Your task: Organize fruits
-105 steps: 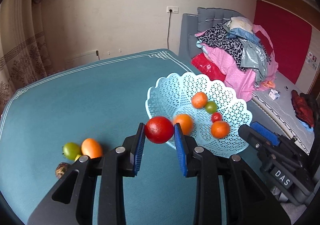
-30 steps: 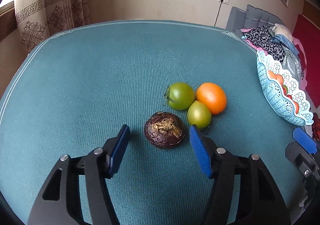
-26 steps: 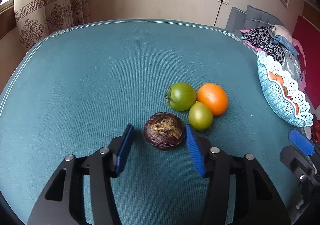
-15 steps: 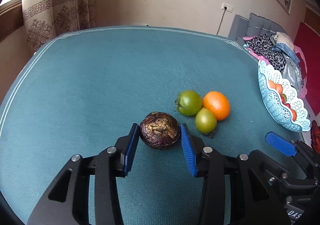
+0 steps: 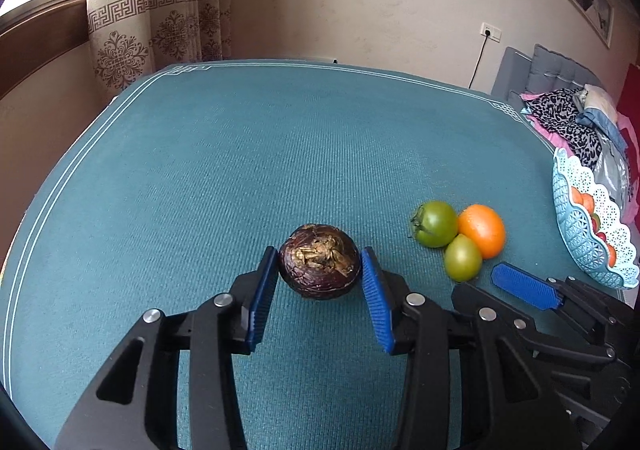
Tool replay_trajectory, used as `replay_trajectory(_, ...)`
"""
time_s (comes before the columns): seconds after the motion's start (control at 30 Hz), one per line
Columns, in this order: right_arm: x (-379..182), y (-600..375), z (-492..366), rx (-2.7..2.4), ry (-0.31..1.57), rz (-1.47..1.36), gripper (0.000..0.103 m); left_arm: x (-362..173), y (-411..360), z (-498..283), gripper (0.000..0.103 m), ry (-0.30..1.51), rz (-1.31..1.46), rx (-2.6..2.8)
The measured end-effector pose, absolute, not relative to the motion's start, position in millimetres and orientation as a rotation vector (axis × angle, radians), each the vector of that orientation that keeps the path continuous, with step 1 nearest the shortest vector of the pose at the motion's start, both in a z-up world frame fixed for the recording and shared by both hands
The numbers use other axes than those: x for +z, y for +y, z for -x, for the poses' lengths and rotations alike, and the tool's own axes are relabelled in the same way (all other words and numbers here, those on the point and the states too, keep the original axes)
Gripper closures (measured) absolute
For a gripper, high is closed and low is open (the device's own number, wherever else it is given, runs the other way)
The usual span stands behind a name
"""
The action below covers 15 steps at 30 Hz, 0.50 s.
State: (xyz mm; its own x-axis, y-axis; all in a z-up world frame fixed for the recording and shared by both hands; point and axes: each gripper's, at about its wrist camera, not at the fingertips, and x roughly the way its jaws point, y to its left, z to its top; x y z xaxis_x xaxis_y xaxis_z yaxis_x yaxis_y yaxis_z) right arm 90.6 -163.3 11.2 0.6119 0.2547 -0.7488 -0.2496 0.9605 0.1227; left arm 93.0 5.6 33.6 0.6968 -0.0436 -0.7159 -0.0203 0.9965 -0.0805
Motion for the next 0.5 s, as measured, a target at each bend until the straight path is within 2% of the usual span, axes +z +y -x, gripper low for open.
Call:
replay_trajectory(0.23, 5.2, -152.0, -109.4, 0.264, 0.874, 0.015, 0.057, 33.2, 5.9, -96.0, 0.059, 0.805, 0.095, -0.013)
replay_trajectory(0.37, 3.3, -145.8, -112.4, 0.251, 0.87, 0.05, 0.075, 31.1, 6.5, -96.9, 0.059, 0.81, 0.097, -0.011)
replay_trajectory(0.5, 3.8, -143.4, -109.7, 0.252, 0.857, 0.075, 0.075, 29.8, 6.4, -98.0, 0.059, 0.816, 0.096, -0.013)
